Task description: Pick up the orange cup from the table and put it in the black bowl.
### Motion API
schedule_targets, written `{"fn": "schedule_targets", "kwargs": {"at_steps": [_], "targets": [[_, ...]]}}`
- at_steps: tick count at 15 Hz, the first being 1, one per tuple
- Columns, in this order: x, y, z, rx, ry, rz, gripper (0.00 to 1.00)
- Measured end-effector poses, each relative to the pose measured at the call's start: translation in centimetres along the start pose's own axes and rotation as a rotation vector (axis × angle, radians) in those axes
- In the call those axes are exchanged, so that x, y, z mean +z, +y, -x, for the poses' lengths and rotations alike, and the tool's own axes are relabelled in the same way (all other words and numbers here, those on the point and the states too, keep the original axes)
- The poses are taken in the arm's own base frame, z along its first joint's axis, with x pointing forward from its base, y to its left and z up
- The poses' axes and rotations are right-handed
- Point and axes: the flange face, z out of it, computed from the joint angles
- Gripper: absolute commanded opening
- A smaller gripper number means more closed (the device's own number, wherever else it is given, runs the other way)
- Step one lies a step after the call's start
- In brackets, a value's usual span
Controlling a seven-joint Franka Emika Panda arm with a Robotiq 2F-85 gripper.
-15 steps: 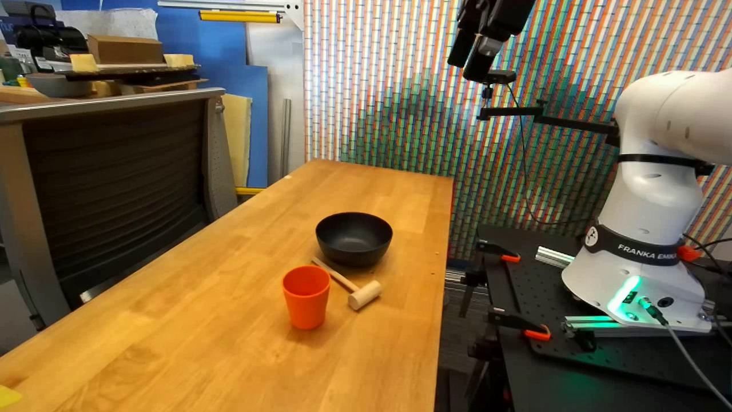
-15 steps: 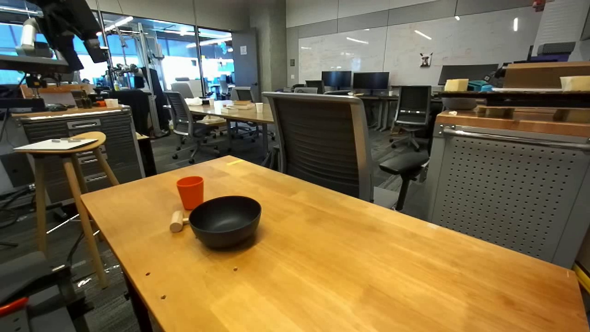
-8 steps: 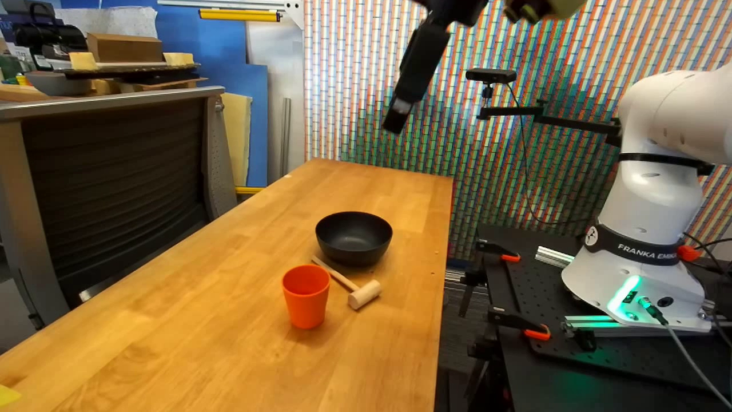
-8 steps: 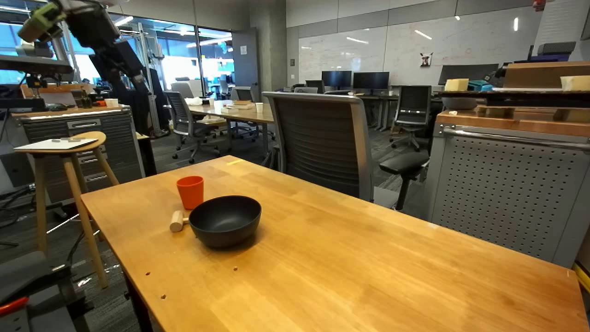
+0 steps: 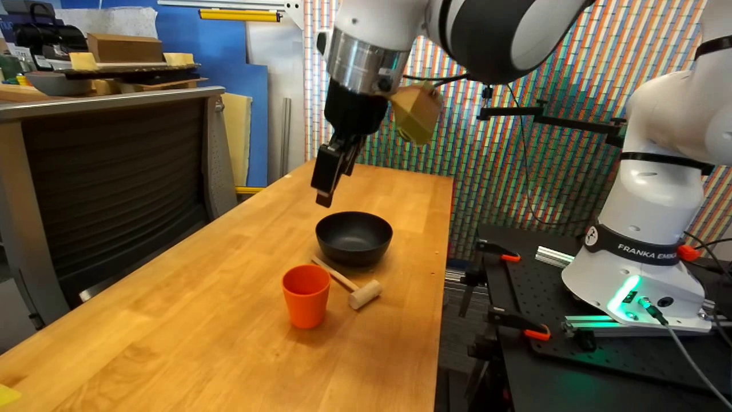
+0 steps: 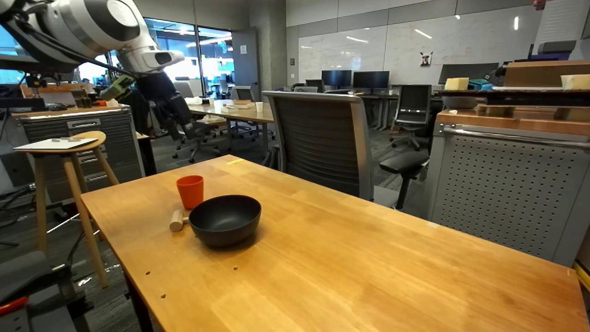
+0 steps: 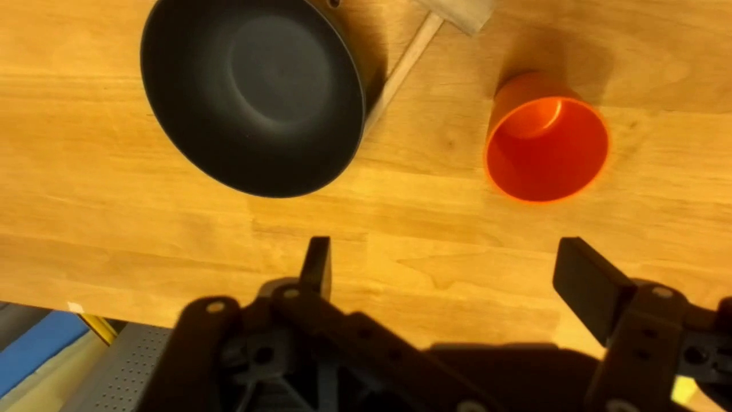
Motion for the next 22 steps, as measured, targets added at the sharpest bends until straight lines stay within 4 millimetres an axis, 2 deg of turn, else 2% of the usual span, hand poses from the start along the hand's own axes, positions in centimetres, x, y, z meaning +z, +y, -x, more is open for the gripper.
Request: {"fn": "schedule_targets", "kwargs": {"at_steps": [3, 5, 9, 10, 12, 15, 20, 22], "targets": [[4.5, -0.3, -1.7, 0.031, -0.085, -0.010, 1.00], [6.9, -1.4, -2.4, 0.044, -0.130, -0.026, 1.00], [11.0, -3.4, -2.4, 0.101, -0.238, -0.052, 1.00], [11.9, -3.5, -2.2, 0.119, -0.263, -0.052, 0.75], [13.4, -3.3, -1.9, 0.138, -0.291, -0.045, 0.66], [14.7, -2.7, -1.7, 0.146, -0.300, -0.030, 0.40], [15.2, -3.3, -1.5, 0.180, -0.316, -0.066, 0.03], [15.3, -4.1, -0.9, 0.207, -0.359, -0.119, 0.00]]}}
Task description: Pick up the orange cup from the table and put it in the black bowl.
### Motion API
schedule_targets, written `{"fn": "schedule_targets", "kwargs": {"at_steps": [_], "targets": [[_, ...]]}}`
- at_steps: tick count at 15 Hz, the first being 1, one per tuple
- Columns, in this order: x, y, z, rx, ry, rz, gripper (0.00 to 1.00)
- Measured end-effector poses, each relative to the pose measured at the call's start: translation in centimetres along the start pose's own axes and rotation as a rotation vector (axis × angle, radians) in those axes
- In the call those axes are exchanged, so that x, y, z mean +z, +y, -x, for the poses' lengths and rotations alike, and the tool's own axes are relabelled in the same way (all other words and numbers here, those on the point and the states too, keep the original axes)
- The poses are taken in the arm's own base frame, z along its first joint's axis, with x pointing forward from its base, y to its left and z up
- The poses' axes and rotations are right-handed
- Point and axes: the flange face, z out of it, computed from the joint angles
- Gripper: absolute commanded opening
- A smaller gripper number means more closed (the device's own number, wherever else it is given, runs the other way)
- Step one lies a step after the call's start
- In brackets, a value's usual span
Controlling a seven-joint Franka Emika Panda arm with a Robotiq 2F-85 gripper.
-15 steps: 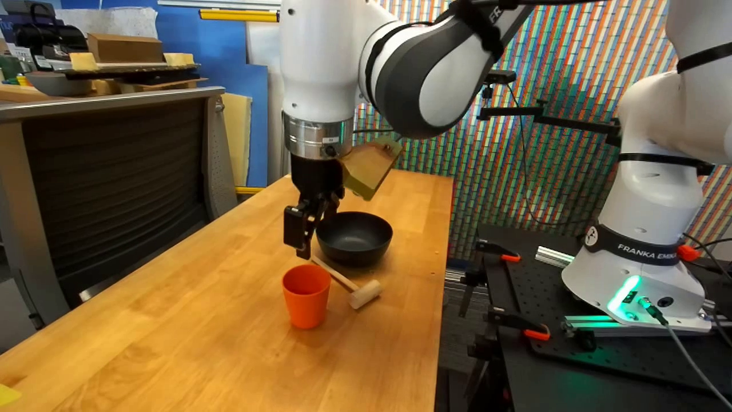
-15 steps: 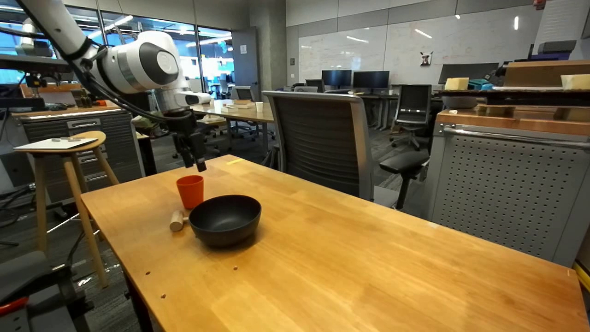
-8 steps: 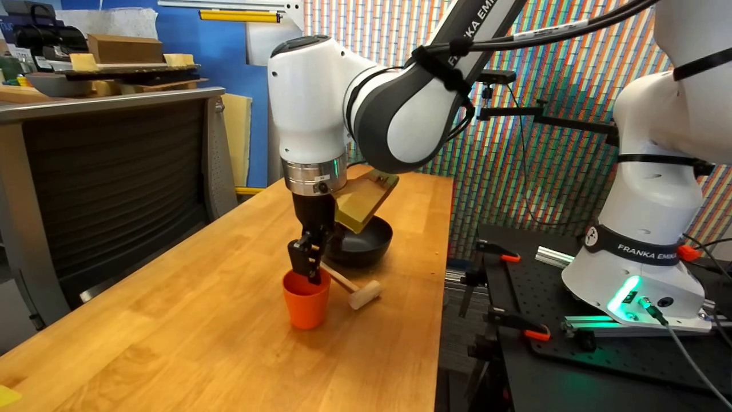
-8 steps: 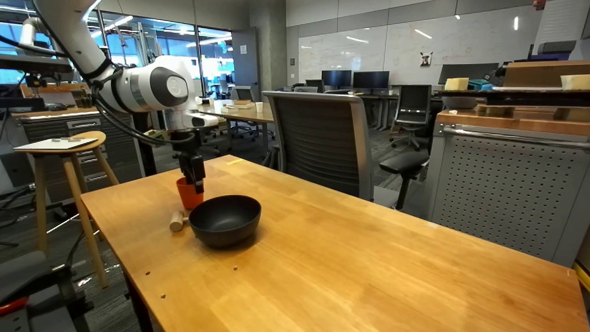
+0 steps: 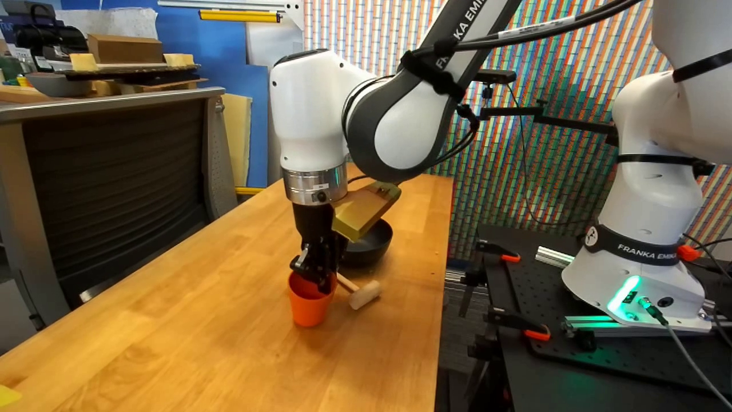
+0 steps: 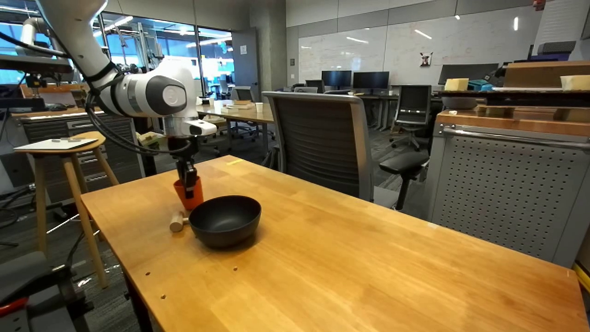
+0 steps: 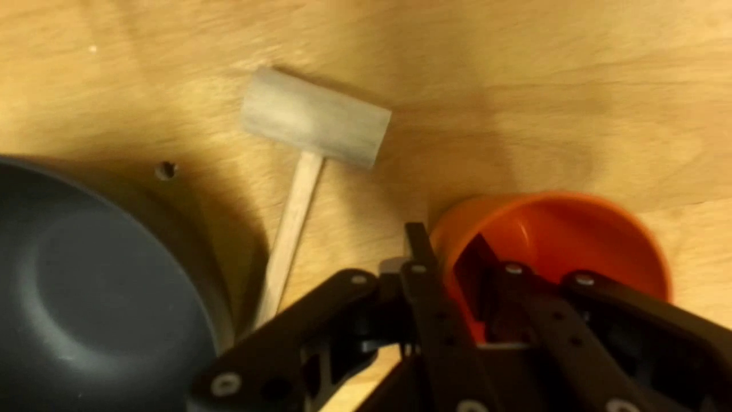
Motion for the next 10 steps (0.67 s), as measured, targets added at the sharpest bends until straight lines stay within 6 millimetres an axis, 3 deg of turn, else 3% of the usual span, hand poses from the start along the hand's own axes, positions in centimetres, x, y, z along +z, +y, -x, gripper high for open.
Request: {"fn": "schedule_targets", "kwargs": {"at_steps": [3, 5, 10], "targets": [[0.1, -1.2, 1.4, 0.004, -0.061, -0.071, 0.03], [-1.5, -0.8, 1.5, 0.012, -0.044, -0.086, 0.04], [-11.5, 3.9, 0.4, 0.055, 0.186, -0.022, 0.03]]}}
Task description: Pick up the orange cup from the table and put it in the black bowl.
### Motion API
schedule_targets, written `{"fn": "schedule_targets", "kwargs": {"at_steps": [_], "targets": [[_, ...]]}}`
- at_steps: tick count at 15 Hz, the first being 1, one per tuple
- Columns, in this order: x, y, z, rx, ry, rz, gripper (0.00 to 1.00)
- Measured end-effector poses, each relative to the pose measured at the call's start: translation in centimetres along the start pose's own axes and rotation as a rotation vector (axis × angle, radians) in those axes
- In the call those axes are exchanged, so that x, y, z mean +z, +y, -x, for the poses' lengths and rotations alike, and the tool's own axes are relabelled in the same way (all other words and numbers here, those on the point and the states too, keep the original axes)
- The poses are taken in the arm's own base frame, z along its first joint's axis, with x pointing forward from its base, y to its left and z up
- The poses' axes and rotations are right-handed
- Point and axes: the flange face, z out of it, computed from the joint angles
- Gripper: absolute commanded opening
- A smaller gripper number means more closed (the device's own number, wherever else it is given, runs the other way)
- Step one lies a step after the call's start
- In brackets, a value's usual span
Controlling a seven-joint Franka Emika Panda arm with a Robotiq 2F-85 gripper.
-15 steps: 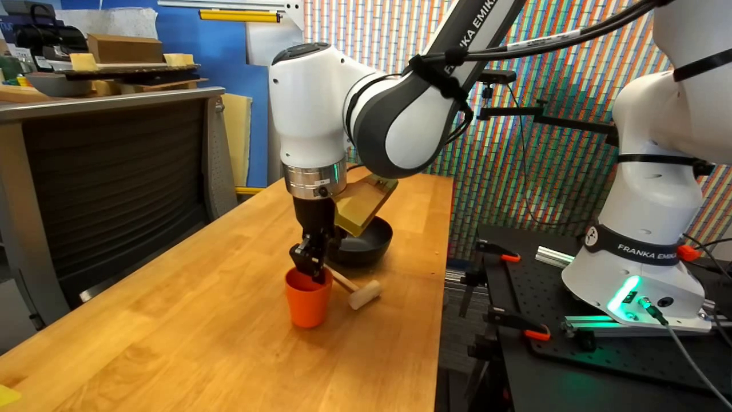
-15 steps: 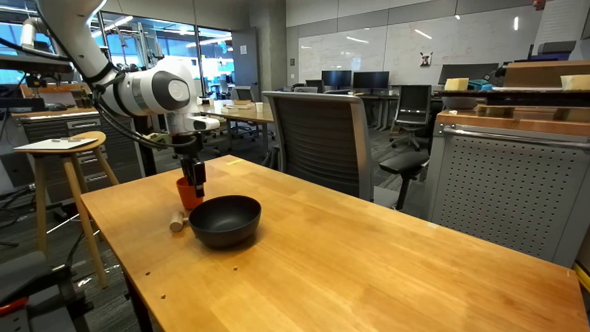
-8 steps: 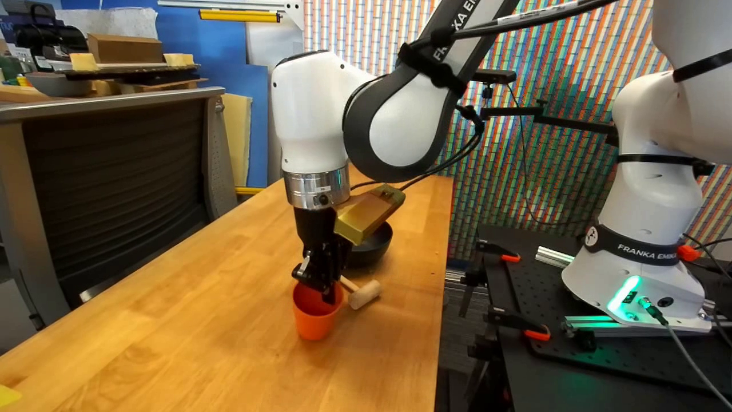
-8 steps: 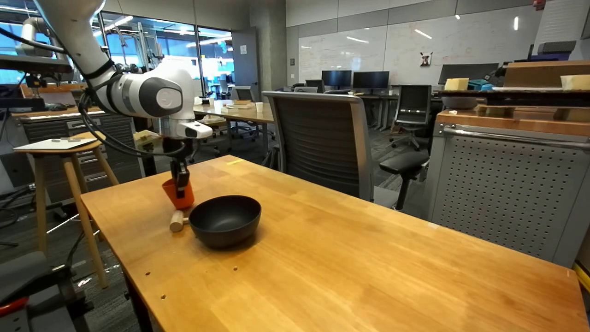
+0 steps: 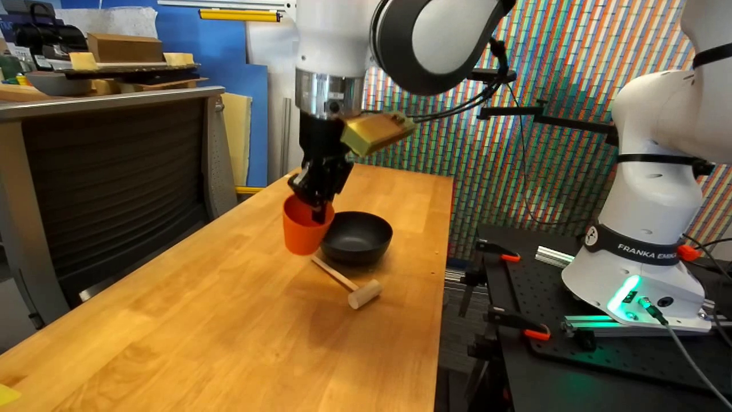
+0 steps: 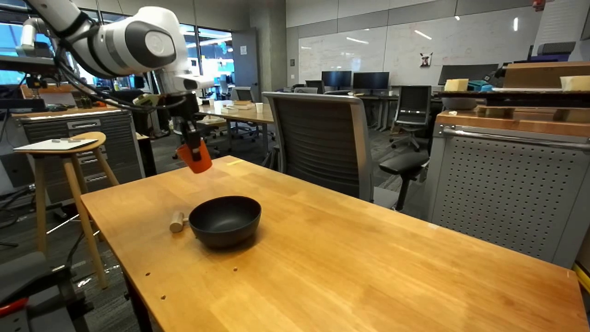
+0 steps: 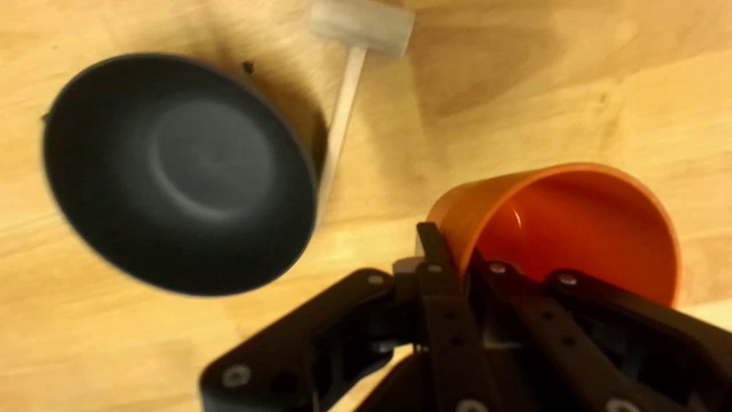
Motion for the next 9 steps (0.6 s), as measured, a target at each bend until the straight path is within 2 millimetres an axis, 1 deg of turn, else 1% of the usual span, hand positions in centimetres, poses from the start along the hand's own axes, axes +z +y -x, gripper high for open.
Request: {"fn": "schedule_targets", "kwargs": {"at_steps": [2, 3, 4, 6, 7, 9], "targets": [[-3.2, 2.6, -0.7, 0.051, 0.088, 0.059, 0.04], [-3.9, 4.0, -0.9, 0.080, 0.120, 0.093, 0.04], [-4.1, 5.5, -1.1, 0.113, 0.144, 0.133, 0.04], [-3.0, 8.4, -1.2, 0.195, 0.156, 0.208, 0.04], [-2.0, 9.7, -1.1, 0.240, 0.134, 0.235, 0.04], [0.6, 11.4, -0.8, 0.315, 0.048, 0.236, 0.04]]}}
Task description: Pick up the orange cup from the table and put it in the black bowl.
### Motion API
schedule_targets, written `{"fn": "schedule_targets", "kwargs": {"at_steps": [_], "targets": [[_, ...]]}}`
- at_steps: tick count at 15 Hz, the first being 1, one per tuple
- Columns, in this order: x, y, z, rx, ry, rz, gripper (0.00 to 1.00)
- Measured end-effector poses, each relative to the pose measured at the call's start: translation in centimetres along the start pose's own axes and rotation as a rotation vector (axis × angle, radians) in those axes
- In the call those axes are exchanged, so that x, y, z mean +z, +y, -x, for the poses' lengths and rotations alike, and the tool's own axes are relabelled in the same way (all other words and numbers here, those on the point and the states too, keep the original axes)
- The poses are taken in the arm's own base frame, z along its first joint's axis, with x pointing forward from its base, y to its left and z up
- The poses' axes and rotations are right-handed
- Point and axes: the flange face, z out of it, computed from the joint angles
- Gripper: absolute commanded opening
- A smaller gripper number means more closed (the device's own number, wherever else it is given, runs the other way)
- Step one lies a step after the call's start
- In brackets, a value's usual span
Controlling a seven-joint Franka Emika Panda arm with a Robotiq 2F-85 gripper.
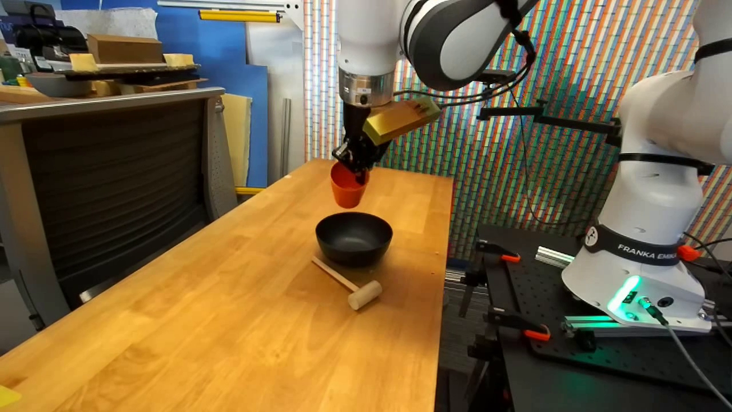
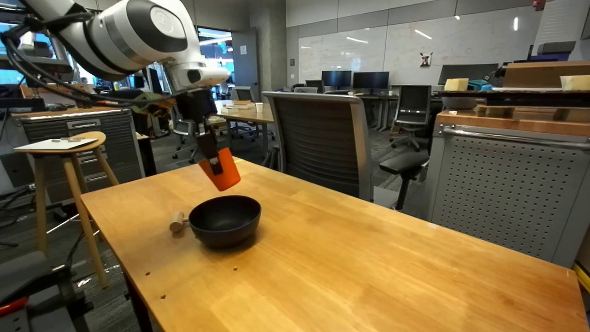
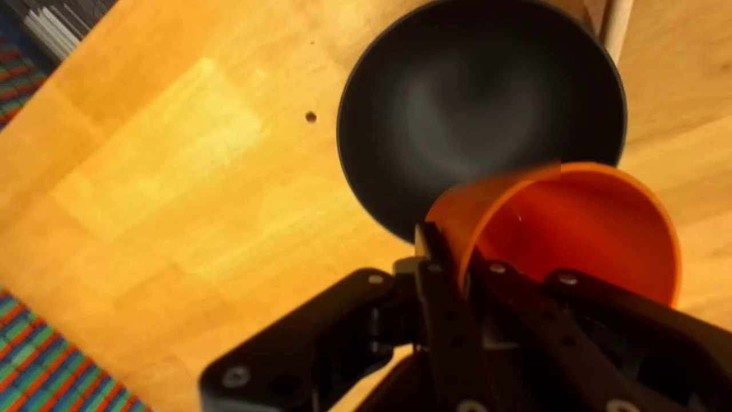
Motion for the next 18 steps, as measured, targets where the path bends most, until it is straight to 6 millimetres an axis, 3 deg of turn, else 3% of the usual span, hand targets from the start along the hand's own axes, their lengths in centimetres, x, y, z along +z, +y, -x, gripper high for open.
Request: {"fn": "schedule_targets", "kwargs": {"at_steps": [5, 8, 9, 11, 15, 18], "targets": [[6.8, -0.5, 0.4, 0.040, -0.262, -0.128, 0.04], [9.4, -0.8, 0.0, 0.025, -0.357, -0.213, 0.08], [10.0, -0.9, -0.3, 0.022, -0.377, -0.237, 0.32], [10.8, -0.8, -1.0, 0.019, -0.405, -0.277, 0.36], [11.2, -0.9, -1.4, -0.006, -0.446, -0.320, 0.68], [10.4, -2.4, 0.1, -0.089, -0.473, -0.322, 0.90]]}}
